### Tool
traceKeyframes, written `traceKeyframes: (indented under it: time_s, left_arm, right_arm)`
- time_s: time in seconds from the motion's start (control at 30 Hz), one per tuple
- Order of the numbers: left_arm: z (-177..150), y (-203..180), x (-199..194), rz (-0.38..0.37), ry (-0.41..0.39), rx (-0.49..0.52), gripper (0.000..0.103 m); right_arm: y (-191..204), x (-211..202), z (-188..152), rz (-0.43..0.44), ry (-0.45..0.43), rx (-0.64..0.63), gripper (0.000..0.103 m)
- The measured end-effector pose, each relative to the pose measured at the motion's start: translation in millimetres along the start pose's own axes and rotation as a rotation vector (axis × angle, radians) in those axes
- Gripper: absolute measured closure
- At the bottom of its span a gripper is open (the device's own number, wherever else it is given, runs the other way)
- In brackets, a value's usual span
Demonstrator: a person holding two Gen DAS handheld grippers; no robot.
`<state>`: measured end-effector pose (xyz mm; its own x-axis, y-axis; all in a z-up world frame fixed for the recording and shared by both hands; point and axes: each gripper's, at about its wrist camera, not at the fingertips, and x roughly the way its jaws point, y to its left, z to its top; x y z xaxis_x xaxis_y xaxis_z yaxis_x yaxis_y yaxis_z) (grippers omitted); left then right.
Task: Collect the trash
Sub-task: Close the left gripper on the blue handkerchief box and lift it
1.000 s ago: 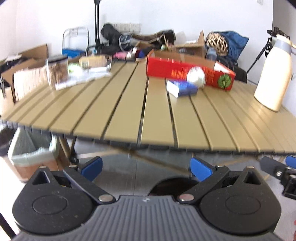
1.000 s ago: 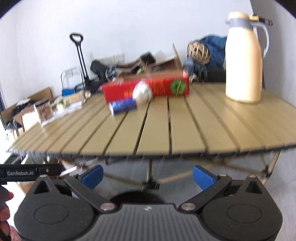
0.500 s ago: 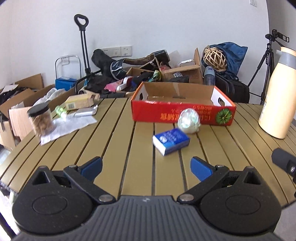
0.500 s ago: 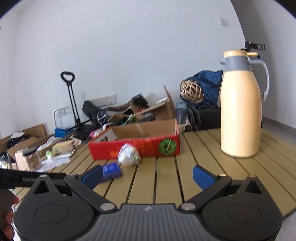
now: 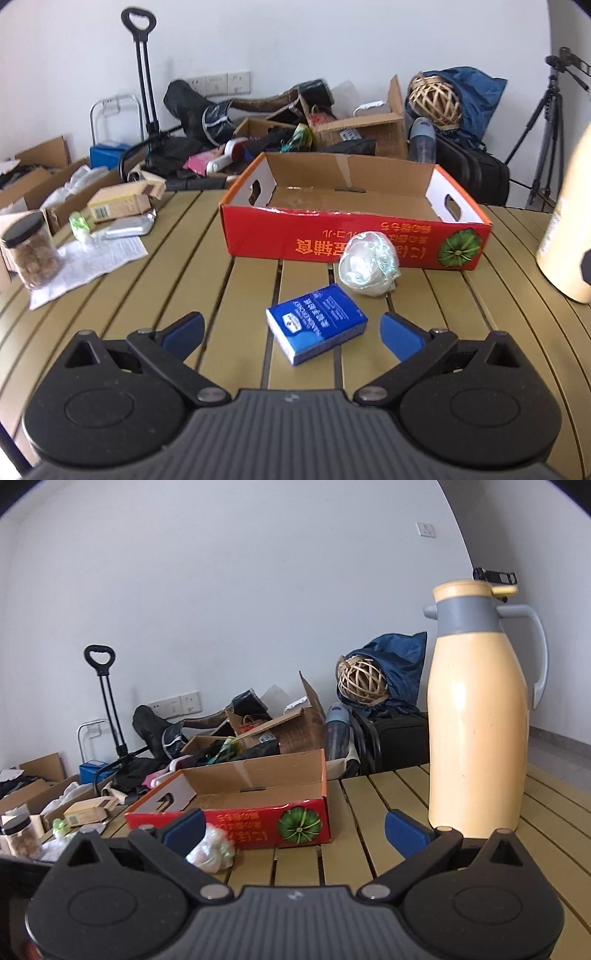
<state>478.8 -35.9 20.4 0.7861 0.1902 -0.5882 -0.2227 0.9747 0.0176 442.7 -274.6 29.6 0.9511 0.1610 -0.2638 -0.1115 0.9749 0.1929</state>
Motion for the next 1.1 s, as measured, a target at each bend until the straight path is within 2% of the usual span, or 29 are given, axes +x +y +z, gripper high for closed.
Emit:
traceKeyframes:
  time_s: [0.5,0.8,1.03,1.1]
  left_arm:
    - [10,-18,85,0.057,0.112,-0.063,0.000]
    - [6,-26,107,0.116,0.157,-0.081,0.000]
    - [5,-24,111,0.118,0.175,-0.108,0.000]
    - [5,-24,110,0.111,0.172,-0.106,0.006]
  right_arm:
    - [-19,60,-15,-0.018,0.093,0.110,0.000]
    - [-17,74,-25,-0.027,0.126,0.117,0.000]
    - [-20,80,-29,-0.037,0.140,0.134,0.000]
    - [-20,80,-29,-0.038,0.142,0.138,0.000]
